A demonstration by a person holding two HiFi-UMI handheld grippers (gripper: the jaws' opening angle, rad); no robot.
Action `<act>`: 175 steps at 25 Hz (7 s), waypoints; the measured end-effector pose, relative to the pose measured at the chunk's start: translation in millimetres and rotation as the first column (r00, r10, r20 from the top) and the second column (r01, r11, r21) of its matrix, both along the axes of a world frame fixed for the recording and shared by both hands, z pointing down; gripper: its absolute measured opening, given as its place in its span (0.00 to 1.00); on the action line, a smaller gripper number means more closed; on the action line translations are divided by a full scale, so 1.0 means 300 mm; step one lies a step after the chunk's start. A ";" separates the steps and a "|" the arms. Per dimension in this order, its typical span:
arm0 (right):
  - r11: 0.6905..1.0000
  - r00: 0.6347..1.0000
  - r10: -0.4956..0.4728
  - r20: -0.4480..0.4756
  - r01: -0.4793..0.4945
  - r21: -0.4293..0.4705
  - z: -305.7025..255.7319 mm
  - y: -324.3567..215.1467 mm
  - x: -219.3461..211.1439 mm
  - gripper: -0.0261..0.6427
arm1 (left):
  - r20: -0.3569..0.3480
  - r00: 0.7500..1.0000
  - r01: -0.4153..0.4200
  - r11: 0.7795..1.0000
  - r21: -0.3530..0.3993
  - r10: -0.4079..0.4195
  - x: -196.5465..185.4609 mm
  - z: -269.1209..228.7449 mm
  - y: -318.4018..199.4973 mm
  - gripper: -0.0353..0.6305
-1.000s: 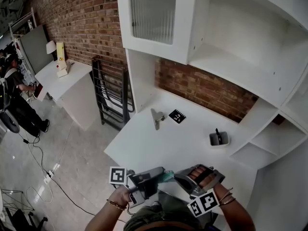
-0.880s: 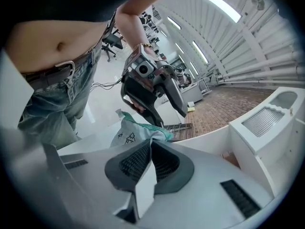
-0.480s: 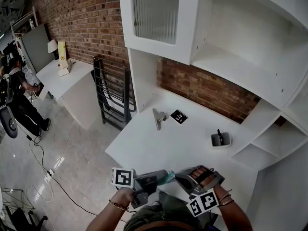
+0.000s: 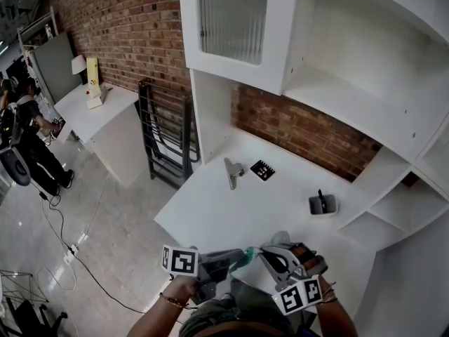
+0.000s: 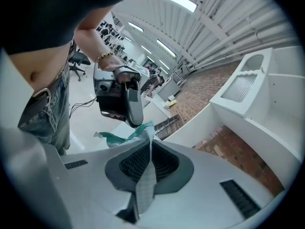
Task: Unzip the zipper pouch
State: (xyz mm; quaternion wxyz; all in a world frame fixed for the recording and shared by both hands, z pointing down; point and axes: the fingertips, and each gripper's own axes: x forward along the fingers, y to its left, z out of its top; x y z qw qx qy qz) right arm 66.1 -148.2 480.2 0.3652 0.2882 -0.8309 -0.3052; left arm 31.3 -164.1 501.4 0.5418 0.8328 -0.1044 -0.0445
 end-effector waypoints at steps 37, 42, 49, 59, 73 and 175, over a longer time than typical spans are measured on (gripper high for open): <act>0.927 0.855 0.285 0.433 -0.132 -0.351 0.021 -0.067 0.093 0.06 | 0.477 0.874 -0.095 0.933 0.347 -0.089 -0.023 0.109 -0.055 0.07; 0.923 0.848 0.302 0.436 -0.146 -0.355 0.019 -0.089 0.115 0.06 | 0.509 0.854 -0.108 0.920 0.377 -0.108 -0.028 0.112 -0.082 0.07; 0.905 0.812 0.345 0.472 -0.153 -0.398 0.034 -0.106 0.110 0.06 | 0.574 0.807 -0.135 0.903 0.408 -0.139 -0.047 0.139 -0.104 0.07; 0.890 0.791 0.369 0.489 -0.150 -0.430 0.043 -0.106 0.121 0.06 | 0.608 0.779 -0.142 0.902 0.408 -0.152 -0.056 0.170 -0.110 0.07; 0.888 0.763 0.393 0.514 -0.168 -0.429 0.012 -0.114 0.173 0.06 | 0.666 0.721 -0.127 0.909 0.398 -0.191 -0.127 0.213 -0.128 0.07; 0.294 0.053 0.952 0.302 -0.442 -0.848 0.714 -0.348 0.643 0.19 | 0.590 0.730 -0.107 0.795 0.597 -0.345 -0.120 0.232 0.006 0.13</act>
